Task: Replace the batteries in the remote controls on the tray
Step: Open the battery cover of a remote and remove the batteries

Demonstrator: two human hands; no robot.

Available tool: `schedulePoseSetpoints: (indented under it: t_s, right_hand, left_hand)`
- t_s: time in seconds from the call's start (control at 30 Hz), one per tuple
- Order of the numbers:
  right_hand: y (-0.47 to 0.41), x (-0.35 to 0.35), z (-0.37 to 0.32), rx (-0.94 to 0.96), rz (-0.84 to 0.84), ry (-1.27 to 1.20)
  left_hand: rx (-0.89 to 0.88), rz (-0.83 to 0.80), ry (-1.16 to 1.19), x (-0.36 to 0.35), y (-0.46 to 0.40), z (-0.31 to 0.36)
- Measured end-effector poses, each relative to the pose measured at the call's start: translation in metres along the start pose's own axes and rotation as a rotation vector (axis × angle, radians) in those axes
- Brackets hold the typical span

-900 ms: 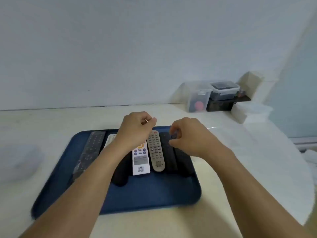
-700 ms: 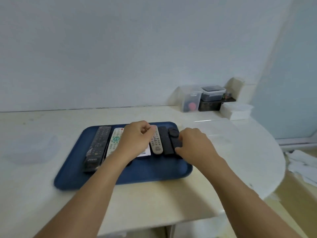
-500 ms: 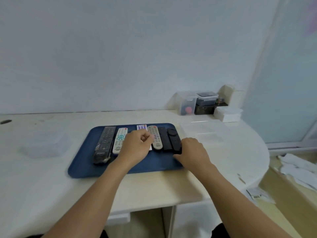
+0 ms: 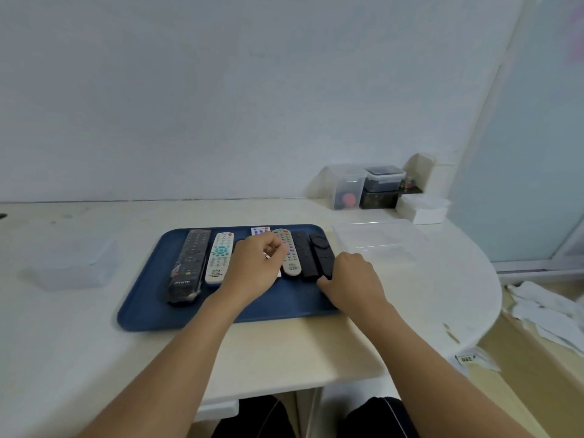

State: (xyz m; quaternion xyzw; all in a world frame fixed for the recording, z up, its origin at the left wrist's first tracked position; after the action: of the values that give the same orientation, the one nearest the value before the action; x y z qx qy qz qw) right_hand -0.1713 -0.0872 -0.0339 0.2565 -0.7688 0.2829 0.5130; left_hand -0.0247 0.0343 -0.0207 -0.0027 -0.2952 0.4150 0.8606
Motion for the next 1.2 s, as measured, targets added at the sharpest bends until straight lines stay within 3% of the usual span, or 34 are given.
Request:
schedulePoseSetpoints:
  t_s: [0.33, 0.47, 0.57, 0.7, 0.77, 0.83, 0.9, 0.93, 1.1, 1.2]
  right_hand:
    - [0.000, -0.006, -0.016, 0.036, 0.144, 0.274]
    - [0.001, 0.001, -0.011, 0.076, 0.356, 0.244]
    - [0.007, 0.026, -0.012, 0.142, 0.632, 0.021]
    - [0.002, 0.077, -0.024, 0.211, 0.762, -0.591]
    - [-0.020, 0.087, -0.030, 0.210, 0.699, -0.990]
    - [-0.054, 0.072, -0.042, 0.146, 0.468, -1.340]
    - [-0.081, 0.046, -0.056, 0.051, 0.262, -1.475]
    - [-0.089, 0.033, -0.060, 0.011, 0.203, -1.473]
    - [-0.104, -0.013, -0.062, 0.097, 0.028, -1.351]
    - [-0.102, -0.012, -0.062, 0.216, 0.059, -1.260]
  left_hand:
    - [-0.038, 0.061, 0.083, -0.004, -0.008, -0.007]
    - [-0.022, 0.070, 0.110, 0.004, -0.015, -0.015]
    - [-0.066, 0.133, 0.149, 0.018, -0.022, -0.011]
    - [-0.170, 0.217, 0.092, 0.048, -0.040, 0.003]
    - [-0.145, 0.055, 0.158, 0.052, -0.055, 0.009]
    - [0.021, -0.302, 0.395, 0.041, -0.064, 0.013]
    - [0.170, -0.600, 0.565, 0.021, -0.055, 0.014]
    - [0.204, -0.641, 0.608, 0.014, -0.050, 0.014]
    - [0.246, -0.453, 0.586, 0.000, -0.044, -0.017]
    - [0.180, -0.374, 0.567, -0.003, -0.046, -0.019]
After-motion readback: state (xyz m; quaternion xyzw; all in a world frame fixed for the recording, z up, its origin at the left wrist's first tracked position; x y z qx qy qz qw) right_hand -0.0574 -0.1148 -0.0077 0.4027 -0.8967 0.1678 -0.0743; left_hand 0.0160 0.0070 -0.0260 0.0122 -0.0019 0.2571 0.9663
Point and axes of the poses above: each hand's wrist, its own y-axis away from the middle knuckle, its own x-axis out of the back of the hand, z = x × y, the point moved 6 cm from there along -y, towards the middle knuckle, and after that the axes turned 5 degrees about x, right-handed, at the moved point
